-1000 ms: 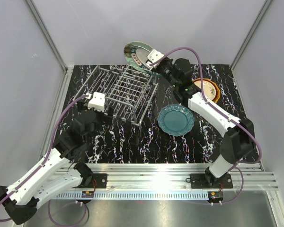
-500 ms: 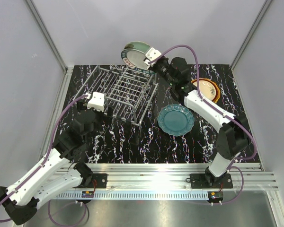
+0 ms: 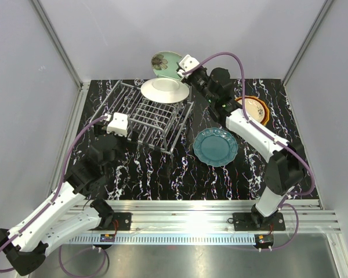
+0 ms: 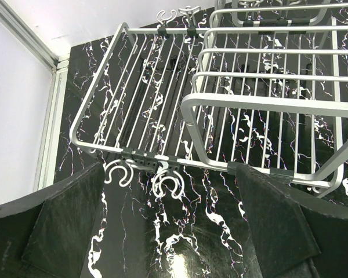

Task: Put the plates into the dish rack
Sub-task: Insert the plate into the dish rack

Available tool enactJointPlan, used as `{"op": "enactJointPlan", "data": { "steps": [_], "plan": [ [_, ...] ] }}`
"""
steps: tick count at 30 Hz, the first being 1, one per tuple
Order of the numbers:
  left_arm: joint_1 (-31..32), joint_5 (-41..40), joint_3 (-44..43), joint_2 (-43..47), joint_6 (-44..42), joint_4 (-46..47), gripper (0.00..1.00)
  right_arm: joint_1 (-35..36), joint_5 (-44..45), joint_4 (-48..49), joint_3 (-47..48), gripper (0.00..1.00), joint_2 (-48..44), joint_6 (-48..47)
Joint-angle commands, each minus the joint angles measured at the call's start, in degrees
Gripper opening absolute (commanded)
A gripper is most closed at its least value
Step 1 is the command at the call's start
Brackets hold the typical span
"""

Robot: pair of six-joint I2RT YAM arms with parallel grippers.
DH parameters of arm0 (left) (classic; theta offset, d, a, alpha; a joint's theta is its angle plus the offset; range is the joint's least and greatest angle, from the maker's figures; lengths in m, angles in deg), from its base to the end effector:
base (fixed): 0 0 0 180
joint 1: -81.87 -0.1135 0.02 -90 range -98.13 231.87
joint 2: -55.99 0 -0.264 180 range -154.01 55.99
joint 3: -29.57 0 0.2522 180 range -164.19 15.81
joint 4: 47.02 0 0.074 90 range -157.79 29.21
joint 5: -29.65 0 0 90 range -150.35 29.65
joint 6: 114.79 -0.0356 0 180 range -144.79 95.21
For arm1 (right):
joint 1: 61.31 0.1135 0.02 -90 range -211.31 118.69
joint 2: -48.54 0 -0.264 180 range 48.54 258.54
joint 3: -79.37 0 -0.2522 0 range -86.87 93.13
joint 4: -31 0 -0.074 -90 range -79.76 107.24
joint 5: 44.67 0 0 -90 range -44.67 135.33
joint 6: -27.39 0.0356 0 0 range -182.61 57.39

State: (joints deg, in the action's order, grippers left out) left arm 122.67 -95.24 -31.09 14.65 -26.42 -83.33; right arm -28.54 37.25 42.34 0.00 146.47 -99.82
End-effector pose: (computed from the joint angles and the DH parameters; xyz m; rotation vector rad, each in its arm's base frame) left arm 0.1333 -0.0881 0.3412 0.2562 1.7955 0.0848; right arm 0.3457 0.2285 0.4134 -0.8566 1.0151 0.0277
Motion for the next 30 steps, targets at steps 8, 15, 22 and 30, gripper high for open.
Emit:
{"op": "enactJointPlan", "data": {
  "steps": [8,15,22,30],
  "plan": [
    [-0.4,0.1,-0.7,0.5,-0.3,3.4,0.99,0.7,-7.8,-11.2,1.8,0.66,-6.6,6.6],
    [-0.5,0.2,-0.7,0.3,-0.2,3.3,0.99,1.0,-18.4,-12.4,-4.1,0.88,-11.7,11.8],
    [-0.6,0.2,-0.8,0.1,-0.3,3.3,0.99,6.1,-14.4,-19.7,-4.3,1.00,-10.7,3.1],
    [-0.6,0.2,-0.7,0.1,-0.2,3.3,0.99,9.2,-12.2,-22.6,-3.6,1.00,-7.0,-1.7]
  ]
}}
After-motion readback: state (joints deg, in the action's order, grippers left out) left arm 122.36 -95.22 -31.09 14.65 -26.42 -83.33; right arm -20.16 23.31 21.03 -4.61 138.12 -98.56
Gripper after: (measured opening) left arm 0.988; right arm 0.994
